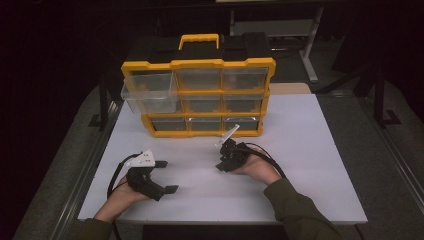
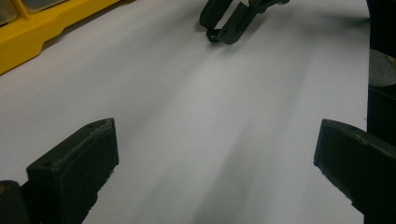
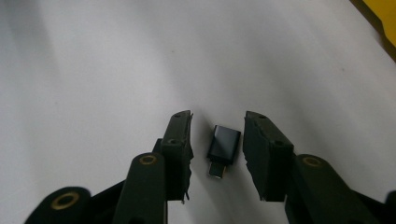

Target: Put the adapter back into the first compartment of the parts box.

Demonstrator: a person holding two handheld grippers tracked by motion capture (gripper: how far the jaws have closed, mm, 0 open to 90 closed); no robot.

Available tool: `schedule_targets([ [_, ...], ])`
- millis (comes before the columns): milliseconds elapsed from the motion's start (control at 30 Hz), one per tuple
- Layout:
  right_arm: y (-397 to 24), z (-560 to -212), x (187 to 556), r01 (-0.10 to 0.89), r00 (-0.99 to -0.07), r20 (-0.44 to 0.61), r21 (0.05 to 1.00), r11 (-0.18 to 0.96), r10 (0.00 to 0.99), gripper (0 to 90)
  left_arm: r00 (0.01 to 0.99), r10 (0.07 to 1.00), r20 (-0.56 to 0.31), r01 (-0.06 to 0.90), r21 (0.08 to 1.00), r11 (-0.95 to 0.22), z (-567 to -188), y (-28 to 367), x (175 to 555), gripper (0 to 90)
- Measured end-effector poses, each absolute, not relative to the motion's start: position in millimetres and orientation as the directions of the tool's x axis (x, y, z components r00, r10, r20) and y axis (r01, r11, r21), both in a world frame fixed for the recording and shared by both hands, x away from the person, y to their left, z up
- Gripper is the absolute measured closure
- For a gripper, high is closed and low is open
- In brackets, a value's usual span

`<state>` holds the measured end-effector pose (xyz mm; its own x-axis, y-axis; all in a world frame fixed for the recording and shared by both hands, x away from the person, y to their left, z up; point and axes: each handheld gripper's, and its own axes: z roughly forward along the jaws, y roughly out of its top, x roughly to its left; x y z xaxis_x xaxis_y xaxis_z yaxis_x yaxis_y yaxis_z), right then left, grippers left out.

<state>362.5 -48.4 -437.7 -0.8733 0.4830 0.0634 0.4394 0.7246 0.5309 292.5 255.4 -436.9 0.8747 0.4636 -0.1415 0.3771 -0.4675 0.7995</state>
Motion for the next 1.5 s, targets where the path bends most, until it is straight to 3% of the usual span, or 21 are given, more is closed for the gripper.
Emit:
schedule_targets([
  [667,-48.9,-439.1,362.6,0.430,-0.874,0.032,0.518,0.740,0.485,74.3,0.875,0.464,-0.141,0.377,0.799,-0.468,-436.9,254.9,293.0,0.0],
  [1500,-54.0,-429.7,365.1,0.421,-0.885,0.062,0.531,0.735,0.462,75.3,0.875,0.463,-0.142,0.380,0.794,-0.475,-439.4,254.2,292.3,0.0],
])
